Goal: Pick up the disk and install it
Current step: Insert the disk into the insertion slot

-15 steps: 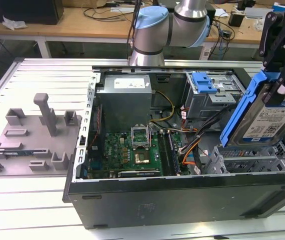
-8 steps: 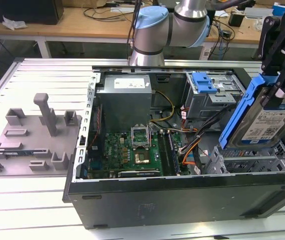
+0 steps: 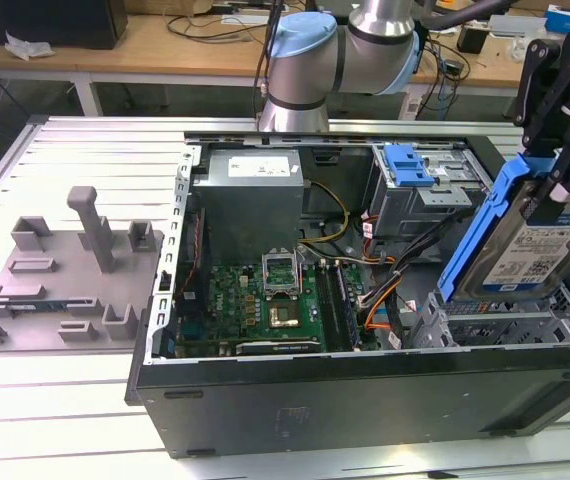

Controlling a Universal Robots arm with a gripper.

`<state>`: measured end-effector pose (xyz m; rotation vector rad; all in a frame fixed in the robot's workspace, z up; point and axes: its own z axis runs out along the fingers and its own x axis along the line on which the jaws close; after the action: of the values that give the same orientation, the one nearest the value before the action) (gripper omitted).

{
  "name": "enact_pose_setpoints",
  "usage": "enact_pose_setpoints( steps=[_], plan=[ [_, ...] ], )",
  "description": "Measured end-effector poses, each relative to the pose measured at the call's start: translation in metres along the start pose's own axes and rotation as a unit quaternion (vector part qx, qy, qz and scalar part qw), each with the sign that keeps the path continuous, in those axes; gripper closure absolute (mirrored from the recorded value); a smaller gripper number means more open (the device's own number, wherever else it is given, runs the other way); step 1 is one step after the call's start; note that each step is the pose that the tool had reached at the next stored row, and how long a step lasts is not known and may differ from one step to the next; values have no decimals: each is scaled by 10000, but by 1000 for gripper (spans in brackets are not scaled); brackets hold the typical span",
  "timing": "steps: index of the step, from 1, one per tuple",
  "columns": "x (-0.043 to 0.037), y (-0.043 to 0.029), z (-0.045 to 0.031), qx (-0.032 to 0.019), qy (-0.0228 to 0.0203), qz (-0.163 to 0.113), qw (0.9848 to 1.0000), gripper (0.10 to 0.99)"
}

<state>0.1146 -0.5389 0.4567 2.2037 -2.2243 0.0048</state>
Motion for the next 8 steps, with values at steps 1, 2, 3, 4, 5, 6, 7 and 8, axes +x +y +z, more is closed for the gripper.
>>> enact_pose_setpoints(
  steps=[1,2,3,4,5,6,7,8],
  plan=[
    [3,-1,5,0,0,0,10000,722],
    [5,-1,12,0,2,1,10000,722],
    [5,-2,27,0,1,0,10000,722],
    [5,-2,35,0,1,0,10000,722],
    [5,-3,42,0,1,1,10000,722],
    [5,-3,56,0,1,0,10000,722],
    [5,-4,71,0,1,0,10000,722],
    [4,-4,78,0,1,0,10000,722]
  ],
)
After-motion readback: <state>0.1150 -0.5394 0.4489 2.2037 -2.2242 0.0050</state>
